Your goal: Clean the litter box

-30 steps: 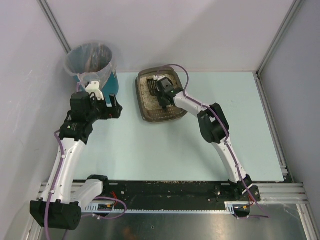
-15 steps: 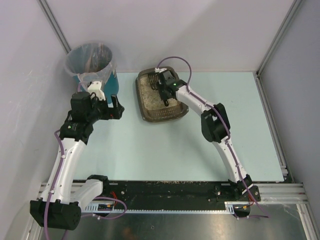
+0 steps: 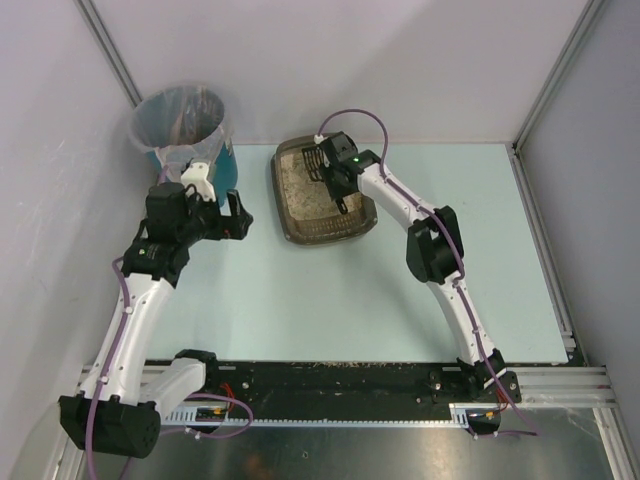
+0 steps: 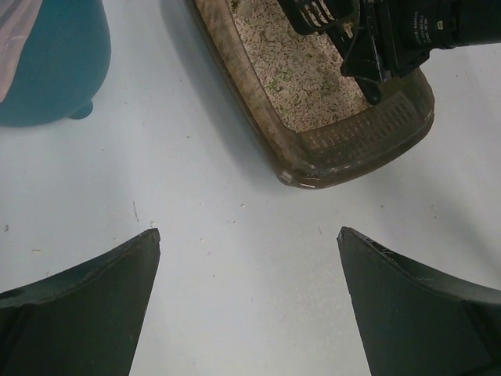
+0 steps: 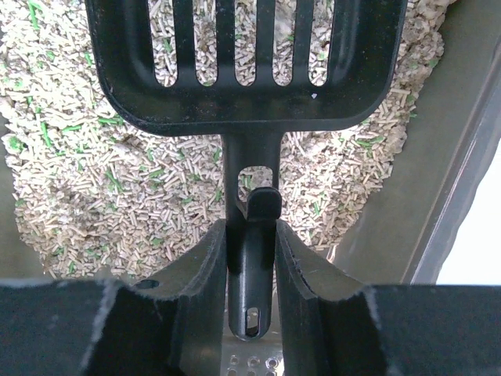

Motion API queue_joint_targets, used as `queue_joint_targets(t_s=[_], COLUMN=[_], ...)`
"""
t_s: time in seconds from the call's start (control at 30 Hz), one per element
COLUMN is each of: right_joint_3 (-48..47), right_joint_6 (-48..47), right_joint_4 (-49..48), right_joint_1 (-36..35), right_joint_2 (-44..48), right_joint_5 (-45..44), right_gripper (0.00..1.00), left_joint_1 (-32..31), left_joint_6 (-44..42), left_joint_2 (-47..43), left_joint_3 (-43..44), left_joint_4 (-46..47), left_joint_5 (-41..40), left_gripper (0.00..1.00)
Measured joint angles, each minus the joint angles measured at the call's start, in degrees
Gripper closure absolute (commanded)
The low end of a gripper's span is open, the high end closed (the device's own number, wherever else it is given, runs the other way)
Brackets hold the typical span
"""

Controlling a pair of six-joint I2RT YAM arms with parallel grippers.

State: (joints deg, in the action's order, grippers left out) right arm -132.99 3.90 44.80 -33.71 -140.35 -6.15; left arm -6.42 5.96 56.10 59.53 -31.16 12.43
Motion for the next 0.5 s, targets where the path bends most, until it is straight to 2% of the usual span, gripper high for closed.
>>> queue_joint_targets(t_s=[0.5], right_joint_3=[-0.52], right_joint_6=[0.09], right_joint_4=[2.78], right_joint_1=[-1.68], right_joint_2=[2.32], right_joint_5=[-0.85], right_gripper=[0.99], left_joint_1=[-1.84], left_joint_6=[-0.02], left_joint_2=[0.00], left_joint_3=[0.00], left_joint_4=[0.02], left_joint_5=[-0.02], left_gripper=[0.00])
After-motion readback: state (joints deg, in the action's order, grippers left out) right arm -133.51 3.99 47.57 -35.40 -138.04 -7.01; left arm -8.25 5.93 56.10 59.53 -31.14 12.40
